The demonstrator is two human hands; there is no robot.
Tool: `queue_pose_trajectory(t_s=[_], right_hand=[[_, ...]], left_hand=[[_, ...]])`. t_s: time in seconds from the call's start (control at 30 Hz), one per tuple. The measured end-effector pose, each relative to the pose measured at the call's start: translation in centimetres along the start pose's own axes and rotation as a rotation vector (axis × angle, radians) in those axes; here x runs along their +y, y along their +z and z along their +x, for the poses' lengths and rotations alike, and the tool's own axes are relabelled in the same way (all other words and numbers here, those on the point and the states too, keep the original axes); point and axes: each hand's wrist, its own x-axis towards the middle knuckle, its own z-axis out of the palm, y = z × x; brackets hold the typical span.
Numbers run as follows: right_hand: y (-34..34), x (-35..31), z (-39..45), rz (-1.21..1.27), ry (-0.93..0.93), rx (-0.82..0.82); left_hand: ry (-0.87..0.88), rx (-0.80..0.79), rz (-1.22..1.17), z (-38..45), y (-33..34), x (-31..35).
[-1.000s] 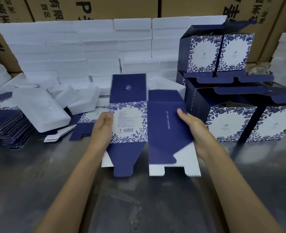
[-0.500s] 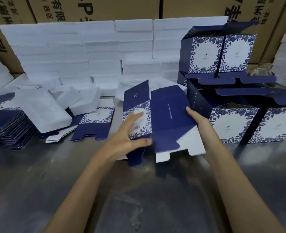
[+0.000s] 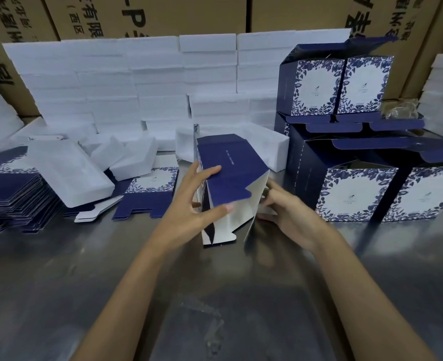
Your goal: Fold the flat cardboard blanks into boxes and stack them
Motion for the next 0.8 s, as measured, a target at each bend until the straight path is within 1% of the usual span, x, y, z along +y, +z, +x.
queue_pose_trajectory(t_s=[0.07,0.13,0.17,0.27,0.33,0.4,0.5,0.67,0.73,0.8], right_hand=[[-0.1,0.2,0.0,-0.037,0.005,-0.021],[0.2,0.4,0.1,-0.117,0.015,0.006],[0.5,0.4,0.1,-0.162,0.023,0.055],[1.9,1.0,0.6,-0.271,-0.002,0.285],[2.8,1.5,1.0,-0.388,-0.044,0.427],[3.4,1.9,1.1,-0.515,-0.073,0.485],[3.4,1.6,0.9,-0.631,-0.09,0.461],[1.8,1.1,0.3,-0.931,0.079,0.358],[1.6,1.5,0.4,-0.935,0.099,0.312],[1.8,1.9,0.5,-0.914,0.066,0.301]], left_hand=[[-0.001,0.09,-0.019,-0.1,0.0,0.4],[-0.006,0.186,-0.044,-0.1,0.1,0.7],[-0.009,0.22,-0.063,-0.1,0.1,0.9],[-0.02,0.269,-0.118,-0.2,0.3,1.1],[0.008,0.297,-0.094,0.0,0.3,1.0],[0.066,0.32,-0.045,0.1,0.2,0.7],[0.119,0.322,0.034,0.1,-0.1,0.6],[0.122,0.32,0.019,0.0,-0.3,0.6],[0.12,0.314,0.015,0.0,-0.4,0.6],[0.12,0.31,0.015,0.0,-0.4,0.6]])
